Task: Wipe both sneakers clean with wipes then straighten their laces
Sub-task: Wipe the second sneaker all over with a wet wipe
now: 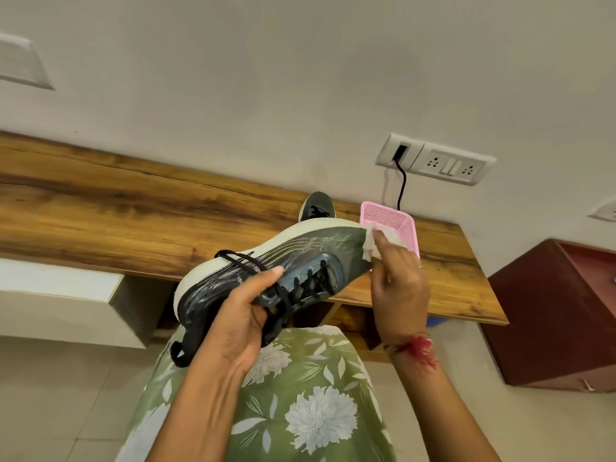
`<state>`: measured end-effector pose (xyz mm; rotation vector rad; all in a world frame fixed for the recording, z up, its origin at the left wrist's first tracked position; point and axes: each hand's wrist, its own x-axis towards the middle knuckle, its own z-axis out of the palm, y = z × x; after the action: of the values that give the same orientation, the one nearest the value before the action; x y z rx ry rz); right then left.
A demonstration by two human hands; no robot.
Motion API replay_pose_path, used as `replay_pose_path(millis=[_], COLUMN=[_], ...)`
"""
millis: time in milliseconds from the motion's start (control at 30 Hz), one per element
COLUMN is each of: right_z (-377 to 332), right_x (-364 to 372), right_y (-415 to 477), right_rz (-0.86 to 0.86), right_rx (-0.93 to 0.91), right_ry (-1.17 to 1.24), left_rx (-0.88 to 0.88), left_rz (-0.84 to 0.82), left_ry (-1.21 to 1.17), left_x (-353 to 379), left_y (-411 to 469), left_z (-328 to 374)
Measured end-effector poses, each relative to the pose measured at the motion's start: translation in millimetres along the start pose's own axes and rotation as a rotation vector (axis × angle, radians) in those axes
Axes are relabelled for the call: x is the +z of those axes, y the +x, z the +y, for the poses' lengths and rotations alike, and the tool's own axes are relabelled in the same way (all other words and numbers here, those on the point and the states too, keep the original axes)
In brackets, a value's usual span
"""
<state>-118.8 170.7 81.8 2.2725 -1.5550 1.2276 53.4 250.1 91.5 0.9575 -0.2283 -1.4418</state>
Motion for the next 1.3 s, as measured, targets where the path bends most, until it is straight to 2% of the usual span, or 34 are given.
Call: replay_pose_path(millis=[67,167,233,367,433,533,667,833,967,1000,1133,1267,1300], right_z=[-12.3,-21.0,-5.4,1.1,-13.6,-8.8,1.4,-8.9,0.2,-6.5,-9.4,1.8,-4.1], right_x=[4.5,8.2,5.1,2.6,8.1,7.2,3.1,6.0,5.6,7.7,8.4,7.0,8.8], right_y=[-4.5,-15.5,-6.3,7.9,-1.7,-8.1,9.4,3.5,18.2,13.8,4.1,18.4,13.5], right_rz=[0.001,-0.155,-0.177,-0.05,-0.112,-0.238,-0.096,-0.255,-0.089,-0.09,-0.213,-0.098,-0.104], right_rx=[-0.022,-0.226,-0.294,-0.144,-0.169,-0.282,-0.077,-0.303,-0.081,-0.081,-0.271,-0.109,-0.125], right_ry=[-0.002,-0.122,-0.189,-0.118,-0.062,-0.107,-0.024,-0.061,-0.028,-0.007,-0.052,-0.06,-0.039], left_rx=[-0.035,-0.061,-0.062,-0.087,-0.1,-0.108,-0.114,-0.11,-0.114,-0.111,-0.115,-0.12,-0.117], left_rz=[-0.009,0.003,0.009,-0.009,-0.011,0.004,0.007,-0.005,-0.015,-0.012,0.006,-0.013,-0.013], left_ry=[-0.026,-0.062,-0.059,-0.072,-0.09,-0.064,-0.109,-0.082,-0.116,-0.119,-0.093,-0.067,-0.063], left_x=[2.6,-0.2,-4.2,-3.9,-3.7,-8.7,-3.6,-4.8,0.2,1.1,-4.3,-2.7,-1.6], left_y=[1.1,3.5,5.5,8.2,8.7,9.3,8.4,11.0,9.7,9.6,12.0,13.4,13.7], left_z=[-2.5,-2.8,-2.0,-3.3,-1.7,-1.0,-5.2,-2.4,-6.7,-7.0,-5.5,-9.7,-9.1])
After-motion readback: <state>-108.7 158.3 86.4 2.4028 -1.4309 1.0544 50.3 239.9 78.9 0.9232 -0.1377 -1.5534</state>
